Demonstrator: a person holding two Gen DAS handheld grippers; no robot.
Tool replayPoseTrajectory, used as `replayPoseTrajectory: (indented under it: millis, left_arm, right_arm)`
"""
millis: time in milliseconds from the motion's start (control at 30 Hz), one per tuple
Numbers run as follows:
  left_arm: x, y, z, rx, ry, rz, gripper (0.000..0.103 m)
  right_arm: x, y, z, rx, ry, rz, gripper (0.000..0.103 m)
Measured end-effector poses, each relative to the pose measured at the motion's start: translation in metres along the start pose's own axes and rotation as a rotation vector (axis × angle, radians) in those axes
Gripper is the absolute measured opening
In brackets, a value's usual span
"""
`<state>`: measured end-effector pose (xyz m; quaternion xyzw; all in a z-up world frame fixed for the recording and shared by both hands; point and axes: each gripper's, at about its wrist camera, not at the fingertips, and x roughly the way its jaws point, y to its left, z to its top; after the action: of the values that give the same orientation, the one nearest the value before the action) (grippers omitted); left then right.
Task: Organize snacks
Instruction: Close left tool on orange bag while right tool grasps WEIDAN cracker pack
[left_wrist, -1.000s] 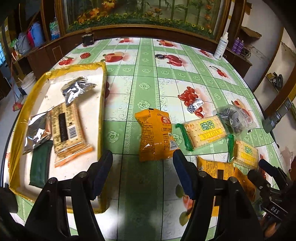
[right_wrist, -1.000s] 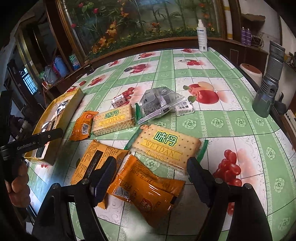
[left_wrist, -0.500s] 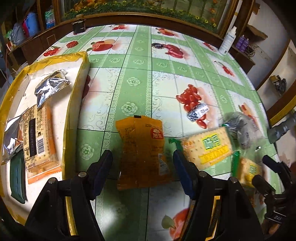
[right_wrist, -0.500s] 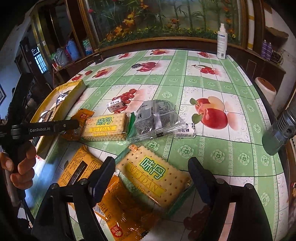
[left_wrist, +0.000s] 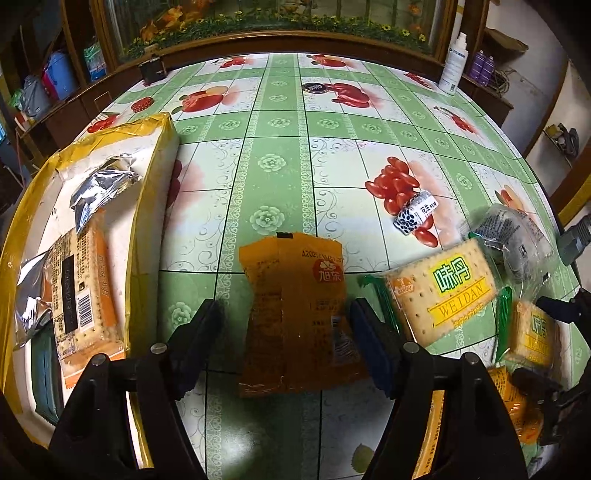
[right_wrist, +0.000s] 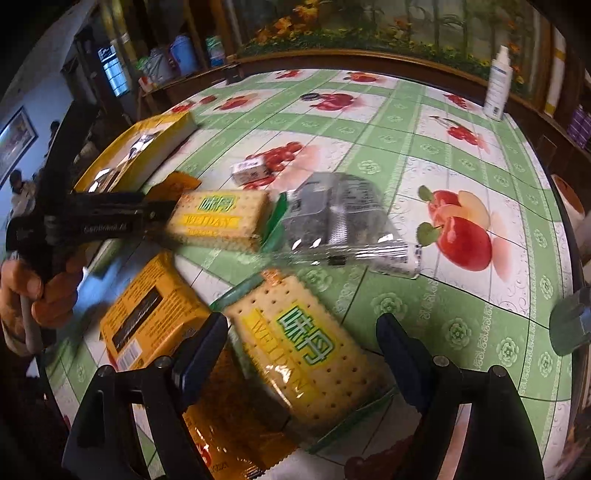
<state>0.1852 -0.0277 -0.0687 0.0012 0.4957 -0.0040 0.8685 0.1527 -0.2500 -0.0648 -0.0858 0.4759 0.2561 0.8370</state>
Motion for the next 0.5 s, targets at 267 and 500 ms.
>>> replayPoseTrajectory:
  millis: [267,500]
  left_arm:
    - [0.005,0.003,0.008,-0.008,-0.003,0.02,0.072]
    - [-0.002,0.0,0.004,0.023,-0.01,-0.011,0.041]
  right_arm:
    - [0.005,0.003,0.004,-0.013,0.028,-0.061,0.048]
    - [-0.009,-0.007,-0.006,0.097,-0.013,-0.04,0.048]
